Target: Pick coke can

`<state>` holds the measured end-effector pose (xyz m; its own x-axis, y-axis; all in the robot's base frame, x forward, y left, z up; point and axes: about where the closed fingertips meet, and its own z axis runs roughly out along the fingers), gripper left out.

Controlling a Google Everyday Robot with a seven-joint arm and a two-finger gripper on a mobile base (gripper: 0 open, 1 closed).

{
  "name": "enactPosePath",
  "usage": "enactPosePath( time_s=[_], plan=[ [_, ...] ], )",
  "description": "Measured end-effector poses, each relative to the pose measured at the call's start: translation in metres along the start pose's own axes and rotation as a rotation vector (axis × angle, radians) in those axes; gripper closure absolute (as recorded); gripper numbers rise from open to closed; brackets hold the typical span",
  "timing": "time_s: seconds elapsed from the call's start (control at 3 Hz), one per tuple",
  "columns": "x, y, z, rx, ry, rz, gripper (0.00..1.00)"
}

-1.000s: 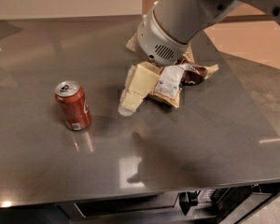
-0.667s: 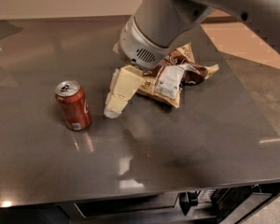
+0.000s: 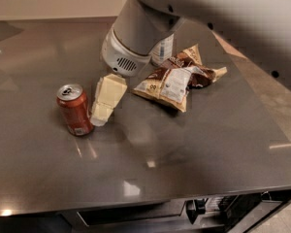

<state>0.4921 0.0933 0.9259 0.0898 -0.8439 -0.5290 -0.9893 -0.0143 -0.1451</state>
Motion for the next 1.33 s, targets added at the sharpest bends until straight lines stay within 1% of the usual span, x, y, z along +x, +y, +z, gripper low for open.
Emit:
enactPosePath(
  time_s=[0.67,1.33],
  plan=[
    [-0.013,-0.004,0.024,-0.019,0.007,-0.024,0.0],
    [-0.028,-0.005,0.037,-0.035,0.004,-0.055,0.0]
  ],
)
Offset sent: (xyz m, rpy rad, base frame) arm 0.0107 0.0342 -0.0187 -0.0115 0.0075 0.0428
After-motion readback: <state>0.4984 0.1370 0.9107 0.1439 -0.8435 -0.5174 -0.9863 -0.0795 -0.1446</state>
